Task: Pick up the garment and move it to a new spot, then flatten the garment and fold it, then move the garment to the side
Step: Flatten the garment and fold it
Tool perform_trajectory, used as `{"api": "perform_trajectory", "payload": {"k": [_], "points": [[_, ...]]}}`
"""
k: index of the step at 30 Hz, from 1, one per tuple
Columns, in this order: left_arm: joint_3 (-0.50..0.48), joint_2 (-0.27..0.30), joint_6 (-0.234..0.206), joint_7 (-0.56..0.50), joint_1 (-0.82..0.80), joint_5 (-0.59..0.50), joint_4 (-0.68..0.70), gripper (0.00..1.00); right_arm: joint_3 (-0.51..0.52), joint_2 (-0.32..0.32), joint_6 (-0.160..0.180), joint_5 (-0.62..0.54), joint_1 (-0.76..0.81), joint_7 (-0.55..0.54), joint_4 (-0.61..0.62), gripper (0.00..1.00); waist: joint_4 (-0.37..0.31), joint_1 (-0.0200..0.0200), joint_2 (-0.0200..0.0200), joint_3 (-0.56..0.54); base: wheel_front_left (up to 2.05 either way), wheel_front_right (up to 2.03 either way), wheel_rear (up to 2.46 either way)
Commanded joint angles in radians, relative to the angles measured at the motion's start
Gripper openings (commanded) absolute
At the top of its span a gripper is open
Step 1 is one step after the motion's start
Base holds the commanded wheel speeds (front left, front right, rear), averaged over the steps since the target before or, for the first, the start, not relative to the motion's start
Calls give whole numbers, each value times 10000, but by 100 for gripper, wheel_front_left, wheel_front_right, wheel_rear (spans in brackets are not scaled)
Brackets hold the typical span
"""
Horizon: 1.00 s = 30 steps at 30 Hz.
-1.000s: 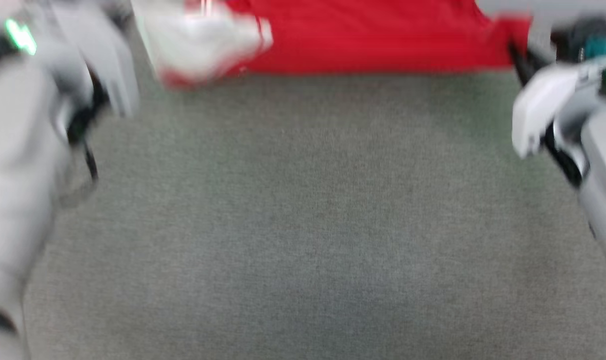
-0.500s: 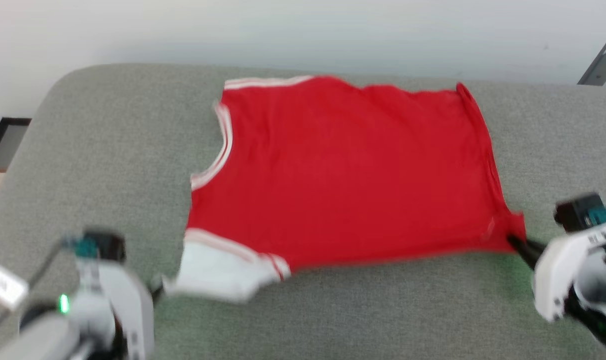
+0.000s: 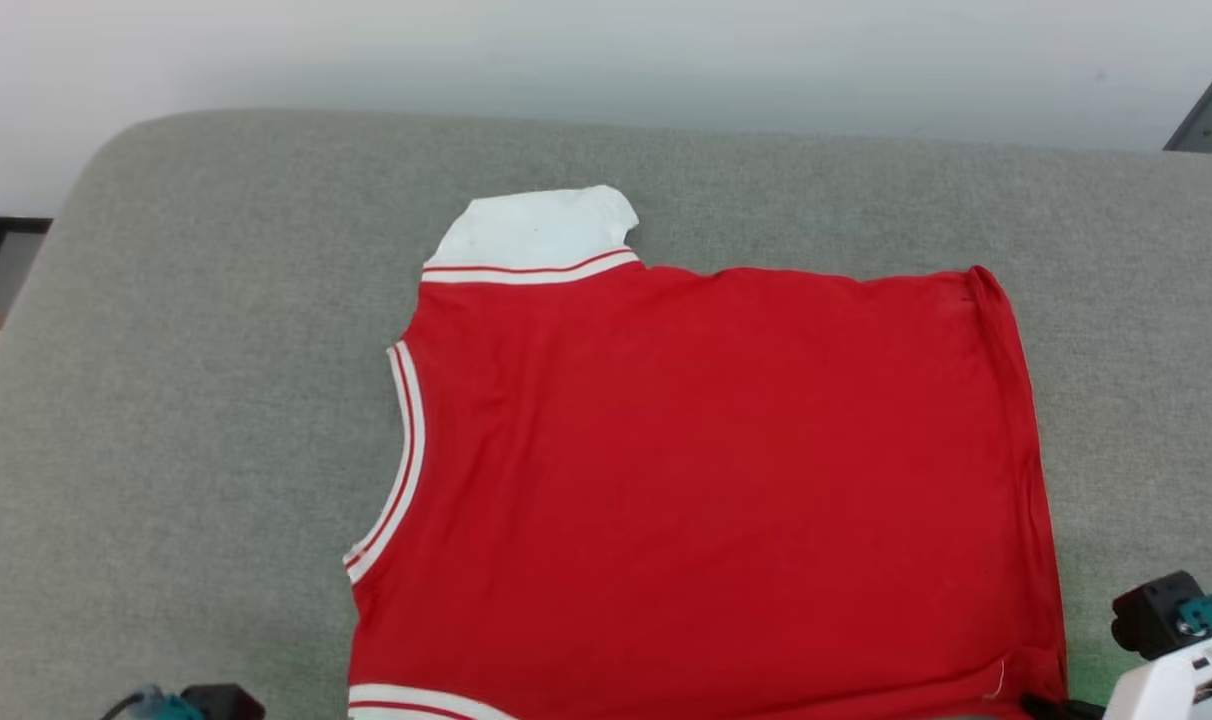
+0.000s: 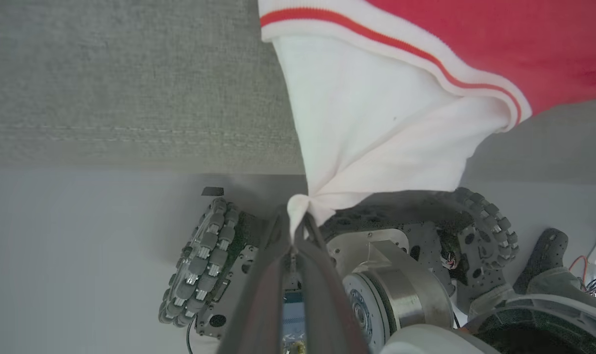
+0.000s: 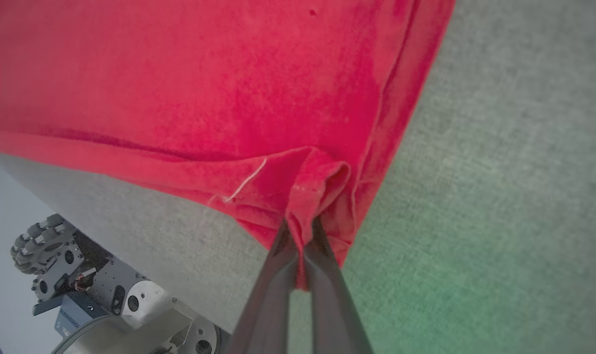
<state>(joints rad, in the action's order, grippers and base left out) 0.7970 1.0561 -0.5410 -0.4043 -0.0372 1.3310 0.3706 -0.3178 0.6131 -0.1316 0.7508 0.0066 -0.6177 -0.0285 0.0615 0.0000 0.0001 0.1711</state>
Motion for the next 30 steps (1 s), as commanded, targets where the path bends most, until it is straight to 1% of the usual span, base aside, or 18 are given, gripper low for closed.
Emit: {"api": "perform_trajectory", "payload": {"k": [1,6,10,12,15,18,21,24,26,30], "points": [[-115,183,-130,78,125,57,166,0,309,-113,20,-23,334,-207,270,0,-73,0,-1,101,0,0,0],[-575,767,-204,285,-355,-316,704,0,1425,-543,20,-567,393,-457,1362,0,-214,0,-1,305,0,0,0],[-1033,1341,-22,269,-1297,-975,965,0,1857,-945,20,-1061,-232,-606,1836,0,-373,0,-1,469,0,0,0],[-1227,1535,215,129,-1981,-1395,934,0,1922,-1097,20,-1310,-632,-689,1922,0,-452,0,-1,545,0,0,0],[-1383,1497,774,-151,-3138,-2090,580,0,1899,-1304,20,-1673,-1437,-767,1711,0,-586,0,-1,686,0,0,0],[-1296,960,1478,-556,-4444,-2708,-173,0,1741,-1501,20,-1890,-2239,-749,1201,0,-680,0,-1,843,0,0,0],[-944,39,2296,-964,-5737,-3282,-1342,0,1537,-1676,20,-2096,-2993,-616,543,0,-744,0,-1,987,0,0,0],[-509,-916,3040,-1227,-6805,-3757,-2804,0,1203,-1810,20,-2251,-3616,-487,-235,0,-830,0,-1,1093,0,0,0],[-220,-1500,3424,-1401,-7263,-3912,-3775,0,962,-1893,20,-2291,-3993,-366,-748,0,-882,0,-1,1146,0,0,0],[256,-2412,4116,-1706,-7863,-3962,-5625,0,394,-2038,20,-2150,-4596,-156,-1722,0,-958,0,-1,1242,0,0,0]]}}
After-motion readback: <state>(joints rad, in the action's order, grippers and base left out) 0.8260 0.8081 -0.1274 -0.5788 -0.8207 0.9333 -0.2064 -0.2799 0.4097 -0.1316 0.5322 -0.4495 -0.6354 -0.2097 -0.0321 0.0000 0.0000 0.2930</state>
